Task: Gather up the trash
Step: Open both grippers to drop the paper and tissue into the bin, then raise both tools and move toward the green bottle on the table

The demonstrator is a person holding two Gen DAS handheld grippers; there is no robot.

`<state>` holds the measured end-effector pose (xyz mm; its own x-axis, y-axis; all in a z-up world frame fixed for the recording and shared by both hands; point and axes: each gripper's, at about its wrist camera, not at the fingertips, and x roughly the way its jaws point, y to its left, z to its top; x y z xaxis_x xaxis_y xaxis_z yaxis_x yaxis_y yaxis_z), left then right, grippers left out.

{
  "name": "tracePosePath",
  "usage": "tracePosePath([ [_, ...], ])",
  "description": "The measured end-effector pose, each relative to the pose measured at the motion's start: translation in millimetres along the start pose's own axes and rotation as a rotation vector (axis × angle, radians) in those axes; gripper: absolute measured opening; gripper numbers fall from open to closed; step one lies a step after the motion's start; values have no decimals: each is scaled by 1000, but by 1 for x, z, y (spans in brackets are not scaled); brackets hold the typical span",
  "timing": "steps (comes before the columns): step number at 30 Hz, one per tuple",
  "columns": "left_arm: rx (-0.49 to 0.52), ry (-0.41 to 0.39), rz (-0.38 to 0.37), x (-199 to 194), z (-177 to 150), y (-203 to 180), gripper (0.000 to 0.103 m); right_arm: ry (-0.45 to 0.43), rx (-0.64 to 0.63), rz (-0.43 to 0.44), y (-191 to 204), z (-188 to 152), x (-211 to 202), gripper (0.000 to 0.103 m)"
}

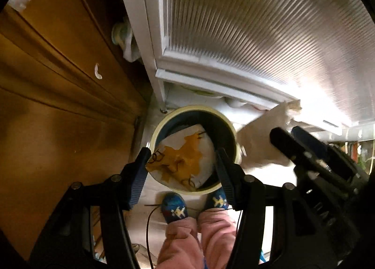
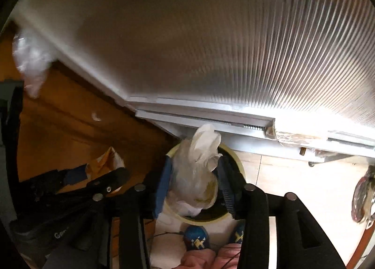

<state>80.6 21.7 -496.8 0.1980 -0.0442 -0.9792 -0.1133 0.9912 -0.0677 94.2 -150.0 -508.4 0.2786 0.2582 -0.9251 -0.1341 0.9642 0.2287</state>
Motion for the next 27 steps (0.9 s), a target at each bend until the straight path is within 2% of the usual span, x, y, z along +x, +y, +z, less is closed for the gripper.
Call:
tracePosePath([
  [5, 26, -7, 38, 12, 2, -2, 69, 11, 15, 34, -11, 9, 18, 55],
  [13, -2, -23, 82, 7, 4, 8, 70, 21, -3, 43, -18, 6, 14, 55],
  [18, -3, -47, 106, -23, 1, 6, 70, 23, -19, 43, -19, -1, -6, 55],
  [27, 5, -91, 81, -112, -3, -10, 70, -13, -37, 47, -9, 3, -86, 55],
])
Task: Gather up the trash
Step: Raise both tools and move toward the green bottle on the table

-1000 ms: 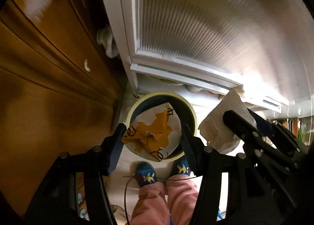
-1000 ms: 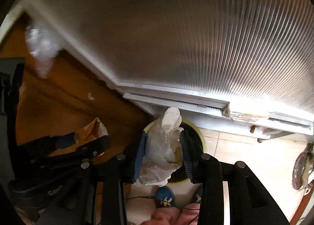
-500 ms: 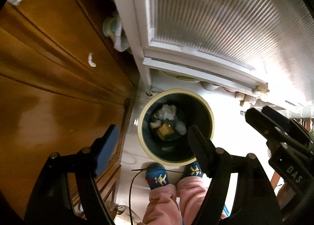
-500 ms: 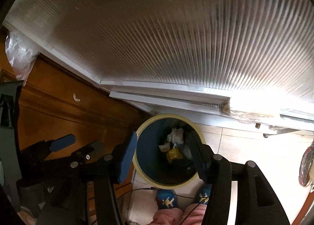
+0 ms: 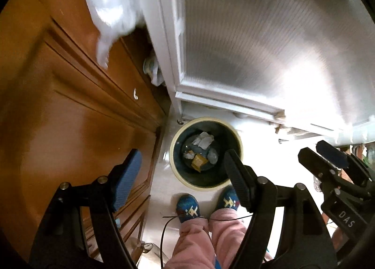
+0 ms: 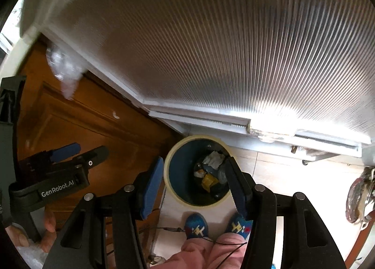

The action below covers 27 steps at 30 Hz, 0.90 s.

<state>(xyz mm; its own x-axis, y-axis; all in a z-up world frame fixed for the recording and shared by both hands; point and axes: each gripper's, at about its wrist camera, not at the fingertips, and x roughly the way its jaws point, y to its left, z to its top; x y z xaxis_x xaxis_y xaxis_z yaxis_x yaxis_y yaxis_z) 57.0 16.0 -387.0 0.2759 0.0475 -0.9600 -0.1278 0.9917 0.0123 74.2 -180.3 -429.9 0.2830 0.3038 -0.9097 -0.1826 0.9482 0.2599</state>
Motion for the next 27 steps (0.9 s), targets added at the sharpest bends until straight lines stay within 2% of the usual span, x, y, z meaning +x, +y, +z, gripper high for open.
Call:
tracePosePath([
  [5, 10, -14, -51, -67, 8, -6, 70, -50, -10, 11, 23, 14, -58, 55],
  [11, 58, -90, -61, -153, 21, -9, 70, -100, -20, 23, 48, 25, -119, 55],
  [18, 94, -192, -86, -234, 39, 5, 70, -187, -56, 19, 77, 36, -196, 55],
  [27, 148, -320, -126, -304, 58, 15, 70, -357, -76, -57, 104, 53, -286, 55],
])
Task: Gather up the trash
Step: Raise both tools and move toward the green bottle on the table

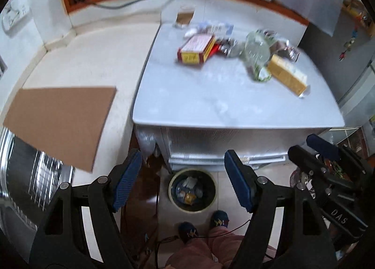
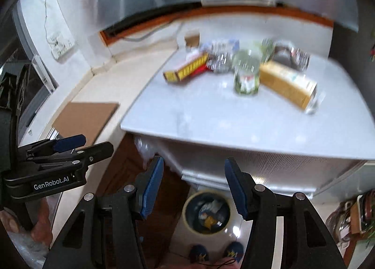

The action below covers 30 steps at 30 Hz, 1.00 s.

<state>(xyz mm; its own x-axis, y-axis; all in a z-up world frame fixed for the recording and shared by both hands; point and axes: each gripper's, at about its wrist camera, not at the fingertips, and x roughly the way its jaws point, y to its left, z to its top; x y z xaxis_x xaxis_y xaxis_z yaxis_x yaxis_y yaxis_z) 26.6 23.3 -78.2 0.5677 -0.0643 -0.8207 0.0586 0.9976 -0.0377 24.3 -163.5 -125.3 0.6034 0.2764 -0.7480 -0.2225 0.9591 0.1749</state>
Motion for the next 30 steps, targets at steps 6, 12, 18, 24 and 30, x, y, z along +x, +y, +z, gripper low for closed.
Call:
tracePosePath([
  [6, 9, -28, -21, -14, 29, 5, 70, -93, -9, -45, 4, 30, -38, 55],
  [12, 17, -26, -50, -4, 55, 13, 70, -143, -18, -70, 7, 51, -48, 55],
  [18, 31, -3, -82, 20, 86, 9, 70, -138, -28, -84, -9, 80, -23, 55],
  [24, 4, 50, -62, 65, 126, -1, 70, -79, -42, -57, -38, 115, 39, 55],
  [30, -57, 119, -45, 123, 170, -5, 70, 3, -72, -37, -64, 149, 109, 48],
])
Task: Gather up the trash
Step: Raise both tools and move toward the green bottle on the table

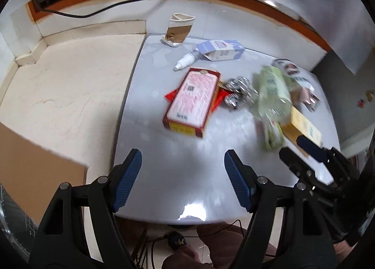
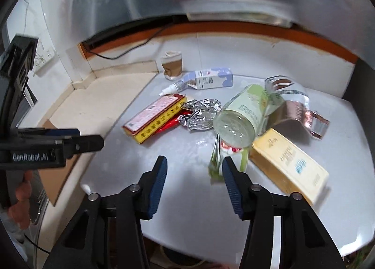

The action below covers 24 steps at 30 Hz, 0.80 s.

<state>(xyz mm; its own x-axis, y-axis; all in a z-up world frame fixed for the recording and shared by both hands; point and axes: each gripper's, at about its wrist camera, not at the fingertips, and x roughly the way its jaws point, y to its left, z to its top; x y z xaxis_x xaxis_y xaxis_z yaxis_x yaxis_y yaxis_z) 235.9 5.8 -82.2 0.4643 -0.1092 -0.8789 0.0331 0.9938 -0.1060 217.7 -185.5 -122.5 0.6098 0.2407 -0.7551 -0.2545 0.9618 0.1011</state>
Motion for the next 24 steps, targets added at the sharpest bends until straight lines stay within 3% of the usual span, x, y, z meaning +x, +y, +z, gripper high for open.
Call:
tracePosePath([
  [10, 9, 102, 17, 75, 48, -9, 70, 119, -60, 11, -20, 22, 83, 35],
  [17, 15, 176, 4, 110, 59, -9, 70, 165, -74, 23, -26, 23, 105, 20],
  [20, 17, 215, -10, 123, 60, -9, 70, 165, -76, 34, -26, 23, 107, 18],
  [24, -6, 214, -26, 127, 60, -8, 66, 149, -89, 35, -25, 24, 104, 12],
])
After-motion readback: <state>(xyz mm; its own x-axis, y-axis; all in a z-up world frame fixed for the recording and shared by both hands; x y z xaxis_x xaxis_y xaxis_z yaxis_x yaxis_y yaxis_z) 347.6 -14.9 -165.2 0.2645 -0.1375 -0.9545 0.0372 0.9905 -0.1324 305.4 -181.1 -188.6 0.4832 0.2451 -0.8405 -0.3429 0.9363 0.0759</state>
